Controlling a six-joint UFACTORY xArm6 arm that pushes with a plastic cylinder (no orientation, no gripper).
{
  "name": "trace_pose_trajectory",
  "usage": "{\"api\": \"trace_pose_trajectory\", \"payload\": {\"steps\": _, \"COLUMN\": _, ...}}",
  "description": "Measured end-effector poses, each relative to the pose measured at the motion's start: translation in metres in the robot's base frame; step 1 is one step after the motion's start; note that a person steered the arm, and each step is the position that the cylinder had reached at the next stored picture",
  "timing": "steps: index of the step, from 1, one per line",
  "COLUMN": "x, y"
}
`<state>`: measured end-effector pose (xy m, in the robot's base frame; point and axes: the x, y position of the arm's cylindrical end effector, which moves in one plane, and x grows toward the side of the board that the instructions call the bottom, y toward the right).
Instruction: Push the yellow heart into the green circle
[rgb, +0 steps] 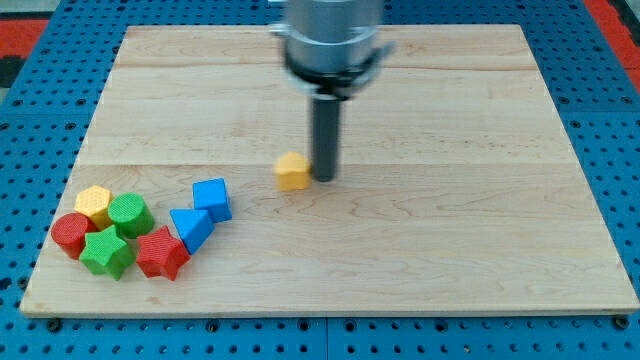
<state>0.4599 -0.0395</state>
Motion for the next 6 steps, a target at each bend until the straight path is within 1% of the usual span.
{"api": "trace_pose_trajectory", "payload": {"steps": 1, "x": 0.000, "y": -0.090}}
{"api": "trace_pose_trajectory", "payload": {"steps": 2, "x": -0.019, "y": -0.092}}
{"api": "trace_pose_trajectory", "payload": {"steps": 3, "x": -0.042, "y": -0.110}}
{"api": "trace_pose_trajectory", "payload": {"steps": 4, "x": -0.006, "y": -0.134}}
{"api": "trace_pose_trajectory", "payload": {"steps": 6, "x": -0.013, "y": -0.141}}
